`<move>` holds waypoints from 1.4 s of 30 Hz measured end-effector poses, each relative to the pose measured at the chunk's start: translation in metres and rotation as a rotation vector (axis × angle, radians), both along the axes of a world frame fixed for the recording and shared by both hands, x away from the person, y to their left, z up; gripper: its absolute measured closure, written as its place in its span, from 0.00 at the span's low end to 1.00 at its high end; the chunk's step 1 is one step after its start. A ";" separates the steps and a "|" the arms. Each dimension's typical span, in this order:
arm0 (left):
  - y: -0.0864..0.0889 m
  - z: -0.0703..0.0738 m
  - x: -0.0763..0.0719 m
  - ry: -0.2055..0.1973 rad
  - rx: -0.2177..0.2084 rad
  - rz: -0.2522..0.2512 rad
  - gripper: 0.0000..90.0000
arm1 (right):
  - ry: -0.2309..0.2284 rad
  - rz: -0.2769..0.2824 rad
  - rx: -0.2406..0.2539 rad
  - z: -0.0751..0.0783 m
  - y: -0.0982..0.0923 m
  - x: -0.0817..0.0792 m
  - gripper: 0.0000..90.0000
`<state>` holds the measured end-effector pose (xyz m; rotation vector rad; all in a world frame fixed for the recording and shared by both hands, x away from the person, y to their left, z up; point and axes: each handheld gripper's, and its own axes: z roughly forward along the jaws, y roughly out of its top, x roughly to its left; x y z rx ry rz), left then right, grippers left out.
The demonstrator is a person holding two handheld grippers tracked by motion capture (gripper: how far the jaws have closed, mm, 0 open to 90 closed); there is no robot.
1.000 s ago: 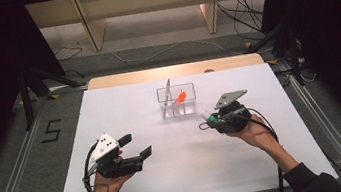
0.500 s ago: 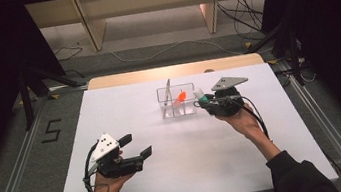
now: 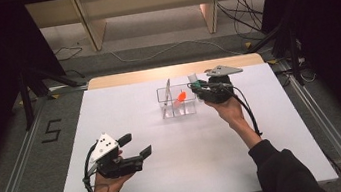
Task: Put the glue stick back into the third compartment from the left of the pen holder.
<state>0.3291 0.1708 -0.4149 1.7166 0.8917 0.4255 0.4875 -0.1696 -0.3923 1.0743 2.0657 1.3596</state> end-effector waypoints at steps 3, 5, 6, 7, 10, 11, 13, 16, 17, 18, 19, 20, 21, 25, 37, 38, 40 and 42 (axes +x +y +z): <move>0.001 0.001 0.000 -0.009 -0.002 0.002 0.19 | -0.010 -0.008 0.013 -0.001 0.003 0.005 0.73; 0.001 0.001 0.000 -0.013 -0.011 0.008 0.19 | -0.009 -0.019 0.032 -0.002 0.006 0.013 0.73; 0.002 0.001 0.000 -0.013 -0.010 0.009 0.19 | -0.009 -0.022 0.038 -0.003 0.008 0.015 0.73; 0.002 0.001 -0.001 -0.013 -0.015 0.011 0.19 | -0.009 -0.022 0.038 -0.003 0.008 0.015 0.73; 0.003 0.001 0.000 -0.015 -0.014 0.012 0.19 | -0.022 -0.030 0.050 -0.004 0.012 0.022 0.73; 0.004 0.001 0.000 -0.016 -0.016 0.013 0.19 | -0.022 -0.030 0.050 -0.004 0.012 0.022 0.73; 0.004 0.001 0.000 -0.017 -0.017 0.013 0.19 | -0.017 -0.035 0.060 -0.006 0.015 0.027 0.73; 0.004 0.001 0.000 -0.018 -0.016 0.012 0.19 | -0.018 -0.038 0.062 -0.007 0.017 0.028 0.73; 0.003 0.001 0.000 -0.018 -0.017 0.011 0.19 | -0.019 -0.039 0.069 -0.008 0.019 0.030 0.73; 0.003 0.001 -0.001 -0.017 -0.020 0.012 0.19 | -0.017 -0.040 0.070 -0.009 0.020 0.031 0.73; 0.003 0.001 -0.001 -0.017 -0.020 0.012 0.19 | -0.017 -0.041 0.069 -0.009 0.020 0.032 0.73; 0.003 0.001 -0.001 -0.016 -0.019 0.012 0.19 | -0.017 -0.044 0.068 -0.010 0.021 0.032 0.73; 0.003 0.001 -0.001 -0.017 -0.020 0.012 0.19 | -0.017 -0.046 0.068 -0.011 0.022 0.033 0.73; 0.003 0.001 -0.001 -0.017 -0.020 0.011 0.19 | -0.015 -0.050 0.076 -0.013 0.025 0.037 0.73; 0.003 0.001 -0.001 -0.020 -0.020 0.010 0.19 | 0.009 -0.071 0.074 -0.023 0.030 0.043 0.73; 0.003 0.001 -0.001 -0.020 -0.020 0.009 0.19 | 0.008 -0.071 0.075 -0.024 0.031 0.044 0.73; 0.003 0.001 -0.001 -0.020 -0.020 0.009 0.19 | 0.007 -0.072 0.073 -0.025 0.031 0.044 0.73; 0.003 0.002 -0.001 -0.021 -0.018 0.007 0.19 | 0.014 -0.072 0.077 -0.027 0.032 0.044 0.73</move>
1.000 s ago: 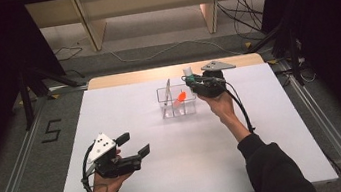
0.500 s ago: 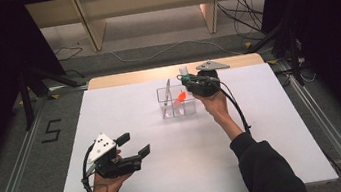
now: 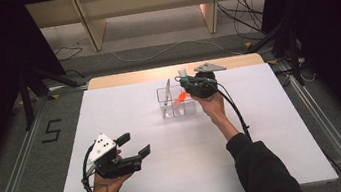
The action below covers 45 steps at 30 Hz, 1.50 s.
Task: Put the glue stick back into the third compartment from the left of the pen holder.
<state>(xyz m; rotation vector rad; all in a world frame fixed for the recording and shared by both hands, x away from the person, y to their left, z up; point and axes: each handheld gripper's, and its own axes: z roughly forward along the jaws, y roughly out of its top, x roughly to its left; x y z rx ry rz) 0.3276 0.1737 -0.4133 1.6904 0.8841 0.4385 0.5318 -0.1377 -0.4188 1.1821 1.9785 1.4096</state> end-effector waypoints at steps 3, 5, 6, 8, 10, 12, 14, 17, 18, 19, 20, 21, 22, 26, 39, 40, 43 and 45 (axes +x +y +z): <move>0.000 0.000 0.000 0.001 0.001 -0.001 0.19 | -0.003 -0.001 -0.004 -0.001 0.001 0.000 0.73; 0.000 0.000 0.000 0.001 -0.002 0.000 0.19 | -0.003 0.001 -0.004 -0.002 0.001 0.001 0.73; 0.000 0.000 0.000 0.002 0.001 -0.002 0.19 | 0.001 -0.002 -0.003 -0.002 0.002 0.000 0.73; 0.000 0.000 0.000 0.001 0.000 -0.001 0.19 | 0.005 -0.002 -0.002 -0.003 0.001 0.001 0.73; 0.000 0.000 0.000 0.001 0.000 -0.002 0.19 | 0.009 -0.002 -0.004 -0.004 0.002 0.001 0.73; 0.000 0.000 0.000 0.002 -0.001 -0.002 0.19 | 0.010 -0.001 -0.006 -0.006 0.002 0.001 0.73; 0.000 0.000 0.000 0.001 -0.001 -0.003 0.19 | 0.012 -0.001 -0.006 -0.006 0.002 0.001 0.73; 0.000 0.000 0.000 0.000 -0.002 -0.001 0.19 | 0.018 0.000 -0.013 -0.007 0.003 0.001 0.72; 0.000 0.001 -0.001 0.001 -0.003 -0.001 0.19 | 0.018 0.000 -0.015 -0.007 0.002 0.001 0.72; 0.000 0.001 -0.001 0.001 -0.003 -0.001 0.19 | 0.014 0.002 -0.013 -0.007 0.002 0.001 0.69; 0.000 0.001 -0.001 0.001 -0.003 -0.001 0.19 | 0.017 0.005 -0.002 -0.006 0.002 0.001 0.64; 0.000 0.001 -0.001 0.001 -0.004 -0.001 0.19 | 0.018 0.007 0.003 -0.005 0.001 0.001 0.60; 0.000 0.001 -0.001 0.001 -0.004 -0.001 0.19 | 0.018 0.007 0.003 -0.005 0.001 0.001 0.60; 0.000 0.000 -0.001 0.001 -0.004 -0.001 0.19 | -0.025 0.023 0.026 0.007 -0.004 -0.004 0.53; -0.001 -0.001 0.000 0.007 -0.005 0.000 0.19 | -0.032 0.061 0.034 0.037 -0.025 -0.023 0.40; -0.001 0.000 0.001 0.007 -0.004 0.000 0.19 | -0.032 0.061 0.034 0.037 -0.025 -0.023 0.40; 0.000 0.000 0.001 0.009 -0.007 0.003 0.19 | -0.026 0.087 0.017 0.043 -0.028 -0.031 0.37; 0.000 0.000 0.001 0.009 -0.007 0.003 0.19 | -0.020 0.104 0.007 0.046 -0.028 -0.036 0.36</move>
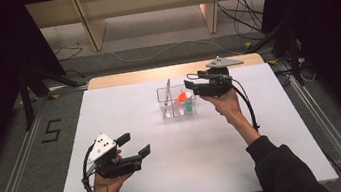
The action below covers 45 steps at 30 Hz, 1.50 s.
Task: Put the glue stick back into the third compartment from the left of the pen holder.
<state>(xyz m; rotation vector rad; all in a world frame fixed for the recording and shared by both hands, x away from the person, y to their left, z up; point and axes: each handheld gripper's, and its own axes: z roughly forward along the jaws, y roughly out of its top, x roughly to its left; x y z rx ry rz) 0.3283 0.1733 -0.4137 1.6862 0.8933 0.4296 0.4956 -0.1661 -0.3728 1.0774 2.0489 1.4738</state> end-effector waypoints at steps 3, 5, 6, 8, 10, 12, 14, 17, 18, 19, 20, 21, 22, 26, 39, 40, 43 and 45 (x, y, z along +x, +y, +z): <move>0.000 0.000 0.000 -0.001 0.001 0.000 0.19 | 0.002 0.027 -0.021 0.004 0.001 -0.009 0.35; 0.000 0.000 0.000 -0.003 0.004 0.001 0.19 | 0.001 0.042 -0.035 0.005 0.002 -0.016 0.35; 0.000 0.000 0.000 -0.002 0.001 0.002 0.19 | 0.001 0.042 -0.035 0.005 0.002 -0.016 0.35; 0.000 0.000 -0.001 -0.002 0.002 0.002 0.19 | -0.002 0.063 -0.043 0.006 0.001 -0.024 0.34; 0.000 0.001 -0.001 -0.002 0.003 0.003 0.19 | -0.002 0.070 -0.049 0.006 0.000 -0.030 0.34; 0.000 0.001 -0.001 -0.002 0.003 0.003 0.19 | 0.000 0.077 -0.053 0.006 0.000 -0.032 0.34; 0.000 0.001 0.000 -0.001 0.004 0.001 0.19 | -0.004 0.087 -0.058 0.005 -0.003 -0.039 0.34; 0.000 0.000 0.000 -0.001 0.005 0.002 0.19 | -0.008 0.093 -0.056 0.006 -0.005 -0.044 0.33; 0.000 0.001 0.000 -0.001 0.005 0.003 0.19 | -0.009 0.092 -0.057 0.006 -0.006 -0.046 0.33; 0.000 0.001 0.000 -0.002 0.005 0.004 0.19 | -0.011 0.094 -0.053 0.006 -0.007 -0.047 0.33; 0.001 0.001 -0.001 0.000 0.006 0.001 0.19 | -0.008 0.095 -0.053 0.006 -0.007 -0.048 0.33; 0.001 0.001 0.000 -0.002 0.010 0.001 0.19 | -0.012 0.096 -0.050 0.007 -0.008 -0.049 0.33; 0.001 0.001 0.000 -0.002 0.010 0.001 0.19 | -0.012 0.097 -0.052 0.007 -0.008 -0.050 0.32; 0.001 0.002 -0.001 -0.002 -0.002 0.008 0.19 | -0.017 0.105 -0.049 0.007 -0.009 -0.055 0.31; 0.002 0.001 0.000 0.000 0.003 0.010 0.19 | -0.010 0.116 -0.045 0.000 -0.016 -0.069 0.30; 0.002 0.001 0.000 0.001 0.002 0.010 0.19 | -0.012 0.117 -0.044 -0.001 -0.017 -0.070 0.30; 0.002 0.001 0.001 0.002 0.002 0.012 0.19 | -0.005 0.117 -0.044 -0.003 -0.021 -0.074 0.30; 0.001 0.001 0.001 0.006 0.002 0.011 0.19 | -0.003 0.117 -0.039 -0.004 -0.024 -0.078 0.30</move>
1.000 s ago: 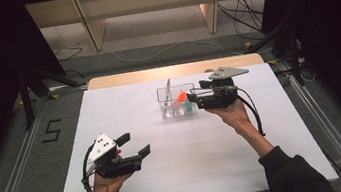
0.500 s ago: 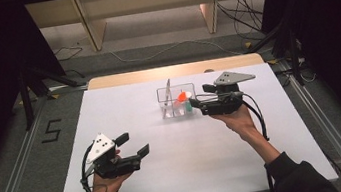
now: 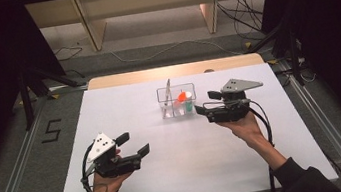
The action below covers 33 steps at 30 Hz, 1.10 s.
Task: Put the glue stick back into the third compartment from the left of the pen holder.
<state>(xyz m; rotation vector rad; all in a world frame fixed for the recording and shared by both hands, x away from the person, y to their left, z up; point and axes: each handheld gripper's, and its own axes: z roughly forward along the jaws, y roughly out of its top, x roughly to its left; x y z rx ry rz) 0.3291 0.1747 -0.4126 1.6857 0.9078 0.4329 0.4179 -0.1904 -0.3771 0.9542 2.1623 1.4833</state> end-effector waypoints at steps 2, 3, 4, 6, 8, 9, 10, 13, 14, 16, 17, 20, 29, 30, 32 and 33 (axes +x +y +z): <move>0.000 0.000 0.000 0.002 0.002 0.001 0.19 | 0.005 0.000 0.001 -0.002 -0.004 -0.004 0.30; 0.000 0.000 0.000 0.002 0.002 0.001 0.19 | 0.003 0.000 0.001 -0.003 -0.005 -0.006 0.30; 0.000 0.000 -0.001 0.002 0.002 0.002 0.19 | 0.007 0.000 0.001 -0.004 -0.007 -0.007 0.30; 0.000 0.000 -0.001 0.003 0.000 0.003 0.19 | 0.007 0.002 0.005 -0.005 -0.009 -0.010 0.30; 0.000 -0.001 0.000 0.004 0.001 0.002 0.19 | 0.006 0.001 0.004 -0.007 -0.011 -0.013 0.30; 0.000 -0.001 0.000 0.007 0.004 -0.001 0.19 | 0.003 0.004 0.005 -0.008 -0.011 -0.015 0.30; -0.001 -0.001 0.000 0.008 0.003 -0.001 0.18 | 0.005 0.006 0.007 -0.009 -0.012 -0.017 0.30; -0.001 -0.001 0.001 0.010 0.007 -0.005 0.18 | 0.008 0.011 0.016 -0.011 -0.014 -0.021 0.30; -0.001 -0.001 0.001 0.010 0.009 -0.007 0.18 | 0.011 0.014 0.017 -0.012 -0.014 -0.023 0.30; -0.001 -0.001 0.002 0.014 0.009 -0.011 0.18 | 0.012 0.015 0.016 -0.014 -0.015 -0.027 0.30; -0.001 -0.001 0.002 0.017 0.011 -0.012 0.18 | 0.012 0.018 0.018 -0.015 -0.016 -0.029 0.30; -0.002 -0.001 0.003 0.017 0.009 -0.020 0.18 | 0.015 0.018 0.019 -0.017 -0.019 -0.034 0.29; -0.004 -0.002 0.002 0.021 0.015 -0.034 0.18 | 0.030 0.019 0.022 -0.025 -0.024 -0.046 0.29; -0.004 -0.002 0.002 0.021 0.015 -0.034 0.18 | 0.030 0.019 0.022 -0.025 -0.024 -0.046 0.29; -0.003 -0.002 0.002 0.021 0.016 -0.035 0.18 | 0.033 0.023 0.020 -0.027 -0.024 -0.050 0.29; -0.003 -0.002 0.002 0.022 0.015 -0.034 0.18 | 0.038 0.022 0.020 -0.027 -0.025 -0.051 0.29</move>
